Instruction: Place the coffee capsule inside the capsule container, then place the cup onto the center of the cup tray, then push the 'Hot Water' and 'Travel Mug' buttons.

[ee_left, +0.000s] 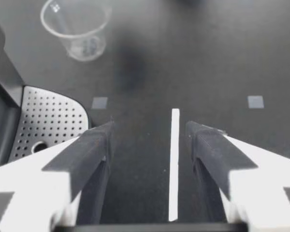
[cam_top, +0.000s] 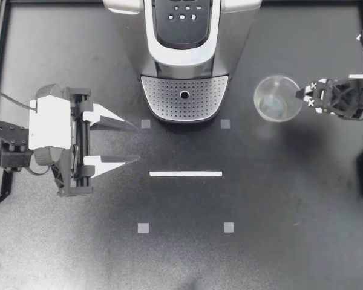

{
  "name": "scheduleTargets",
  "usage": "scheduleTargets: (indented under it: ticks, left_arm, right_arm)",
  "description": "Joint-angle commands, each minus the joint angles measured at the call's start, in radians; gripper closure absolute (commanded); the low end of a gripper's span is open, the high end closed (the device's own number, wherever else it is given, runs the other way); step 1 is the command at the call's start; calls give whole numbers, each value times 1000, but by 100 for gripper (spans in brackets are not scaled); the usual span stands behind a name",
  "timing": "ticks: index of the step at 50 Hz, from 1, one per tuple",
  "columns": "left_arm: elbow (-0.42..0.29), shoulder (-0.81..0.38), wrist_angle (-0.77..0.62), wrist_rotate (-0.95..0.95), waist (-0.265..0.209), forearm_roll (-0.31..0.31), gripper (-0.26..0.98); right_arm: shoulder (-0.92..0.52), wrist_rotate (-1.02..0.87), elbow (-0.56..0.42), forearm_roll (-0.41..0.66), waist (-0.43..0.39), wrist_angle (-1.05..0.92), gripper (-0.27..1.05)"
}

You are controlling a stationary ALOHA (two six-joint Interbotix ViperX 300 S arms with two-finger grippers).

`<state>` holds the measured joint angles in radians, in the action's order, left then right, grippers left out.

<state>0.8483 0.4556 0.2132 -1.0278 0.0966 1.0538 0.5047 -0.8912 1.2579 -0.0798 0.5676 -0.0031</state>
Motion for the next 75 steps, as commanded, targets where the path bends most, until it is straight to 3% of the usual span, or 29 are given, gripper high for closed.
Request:
scheduleTargets:
  ticks: [1,9,19,28,45,75]
  left_arm:
    - [-17,8,-6,-3,-3,3,23]
    - [-17,9,-5,-3,-3,3,23]
    - [-15,12,-5,-3,-3,5,23]
    - [-17,17,-5,-3,-3,5,23]
    - [-9,21,-5,-3,-3,5,23]
    - [20,38,-5,-3,-3,5,23]
  right_arm:
    - [23,-9,-31,-17,-5,-3,67]
    - [31,-77,-72,-21,-69,-20,67]
    - [-58,-114,-155,-20,-144,-101,67]
    - [-179,-110,-229,-17,-146,-166,67]
    - [-360,-110,-396,15,-146,-115,67]
    - [-479,-110,-500,15,-184,-107,67]
